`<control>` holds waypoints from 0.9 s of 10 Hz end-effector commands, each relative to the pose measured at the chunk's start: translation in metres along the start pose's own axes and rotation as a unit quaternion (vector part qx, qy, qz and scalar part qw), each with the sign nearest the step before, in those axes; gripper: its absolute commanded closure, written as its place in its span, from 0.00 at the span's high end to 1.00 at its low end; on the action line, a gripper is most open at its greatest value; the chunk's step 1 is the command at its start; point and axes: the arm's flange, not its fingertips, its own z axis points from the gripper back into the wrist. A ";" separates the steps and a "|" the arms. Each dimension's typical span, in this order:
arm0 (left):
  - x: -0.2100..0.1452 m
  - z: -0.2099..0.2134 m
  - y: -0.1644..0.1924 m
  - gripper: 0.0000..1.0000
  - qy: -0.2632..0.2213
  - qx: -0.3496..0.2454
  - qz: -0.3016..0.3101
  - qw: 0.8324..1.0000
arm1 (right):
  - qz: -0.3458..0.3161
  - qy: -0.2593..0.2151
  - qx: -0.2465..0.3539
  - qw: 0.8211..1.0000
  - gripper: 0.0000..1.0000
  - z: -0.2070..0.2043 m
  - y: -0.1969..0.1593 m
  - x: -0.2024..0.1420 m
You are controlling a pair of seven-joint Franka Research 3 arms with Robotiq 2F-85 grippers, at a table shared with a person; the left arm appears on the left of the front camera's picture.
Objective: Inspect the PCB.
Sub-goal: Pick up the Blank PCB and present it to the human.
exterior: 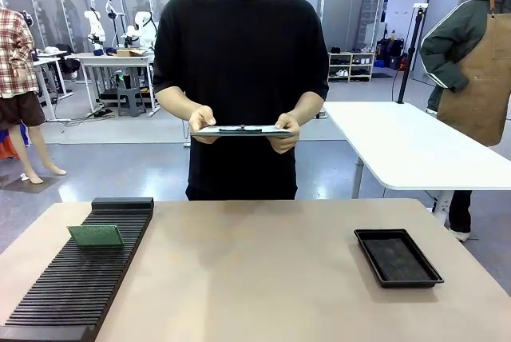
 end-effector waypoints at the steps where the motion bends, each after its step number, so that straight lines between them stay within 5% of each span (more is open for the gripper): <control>1: -0.010 -0.013 -0.005 1.00 -0.026 0.006 -0.014 1.000 | 0.017 0.005 -0.001 1.000 1.00 -0.037 0.007 -0.020; 3: 0.001 0.003 -0.001 1.00 -0.012 0.002 0.002 1.000 | 0.001 0.005 -0.001 1.000 1.00 -0.007 0.001 0.004; 9: 0.000 0.003 0.001 1.00 -0.012 0.009 0.008 1.000 | 0.001 0.005 -0.001 1.000 1.00 -0.007 0.001 0.004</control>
